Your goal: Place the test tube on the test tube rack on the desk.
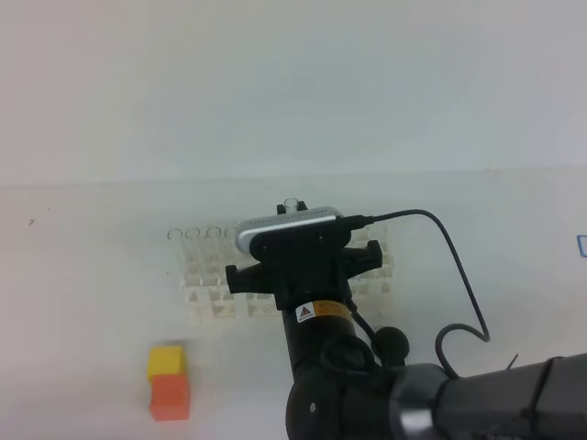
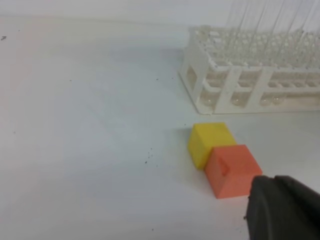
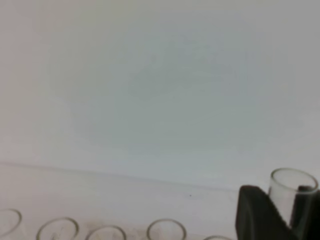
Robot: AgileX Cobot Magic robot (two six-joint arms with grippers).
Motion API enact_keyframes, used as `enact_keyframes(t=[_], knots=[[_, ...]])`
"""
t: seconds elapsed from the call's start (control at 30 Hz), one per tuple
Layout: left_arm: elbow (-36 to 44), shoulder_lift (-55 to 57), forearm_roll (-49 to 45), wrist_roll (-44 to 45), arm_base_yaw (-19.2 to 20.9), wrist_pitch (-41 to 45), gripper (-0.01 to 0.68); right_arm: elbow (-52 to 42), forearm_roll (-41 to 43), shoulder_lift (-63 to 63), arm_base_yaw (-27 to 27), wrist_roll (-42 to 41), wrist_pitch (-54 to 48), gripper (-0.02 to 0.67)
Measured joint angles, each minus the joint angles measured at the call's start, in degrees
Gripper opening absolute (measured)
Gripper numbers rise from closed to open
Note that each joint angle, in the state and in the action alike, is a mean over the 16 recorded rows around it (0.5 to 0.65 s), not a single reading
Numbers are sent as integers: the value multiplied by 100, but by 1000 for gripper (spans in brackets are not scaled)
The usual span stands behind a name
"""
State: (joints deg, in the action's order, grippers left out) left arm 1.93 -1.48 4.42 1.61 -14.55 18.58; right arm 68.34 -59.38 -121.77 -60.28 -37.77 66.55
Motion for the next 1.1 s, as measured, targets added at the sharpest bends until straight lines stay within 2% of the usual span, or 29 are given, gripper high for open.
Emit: enact_keyframes(t=[1.1], knots=[[0,0,0,12,0,0,-1,23,30,-317,65,100,-21,126]])
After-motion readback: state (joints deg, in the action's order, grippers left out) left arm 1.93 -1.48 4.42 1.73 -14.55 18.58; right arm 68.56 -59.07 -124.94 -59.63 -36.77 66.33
